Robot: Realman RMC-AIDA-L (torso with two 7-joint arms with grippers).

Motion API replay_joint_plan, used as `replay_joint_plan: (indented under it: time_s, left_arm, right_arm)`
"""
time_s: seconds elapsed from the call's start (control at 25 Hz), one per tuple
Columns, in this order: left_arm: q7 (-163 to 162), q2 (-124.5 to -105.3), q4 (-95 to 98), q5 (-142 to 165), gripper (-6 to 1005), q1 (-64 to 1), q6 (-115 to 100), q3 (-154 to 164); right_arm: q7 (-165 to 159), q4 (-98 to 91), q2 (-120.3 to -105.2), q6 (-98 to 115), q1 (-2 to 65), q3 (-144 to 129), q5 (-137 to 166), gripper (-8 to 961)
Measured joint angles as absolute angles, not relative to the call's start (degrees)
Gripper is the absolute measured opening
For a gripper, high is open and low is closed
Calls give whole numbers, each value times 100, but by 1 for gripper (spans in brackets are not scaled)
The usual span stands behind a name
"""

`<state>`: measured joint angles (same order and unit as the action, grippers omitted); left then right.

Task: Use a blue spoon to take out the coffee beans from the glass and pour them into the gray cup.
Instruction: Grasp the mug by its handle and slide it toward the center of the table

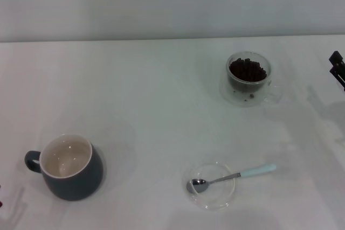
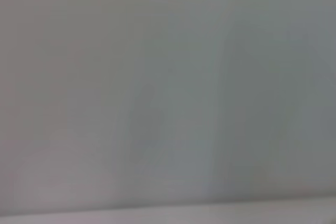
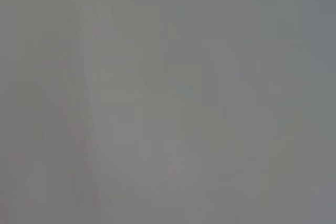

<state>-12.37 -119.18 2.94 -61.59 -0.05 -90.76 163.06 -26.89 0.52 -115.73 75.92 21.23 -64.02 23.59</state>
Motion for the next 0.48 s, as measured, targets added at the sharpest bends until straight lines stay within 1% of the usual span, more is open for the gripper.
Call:
replay_joint_plan:
  time_s: [0.48]
  left_arm:
    - [-1144, -11902, 44, -5809, 875, -504, -8290, 16303]
  right_arm:
    - [-2732, 121, -11611, 7582, 2156, -6443, 2358, 871]
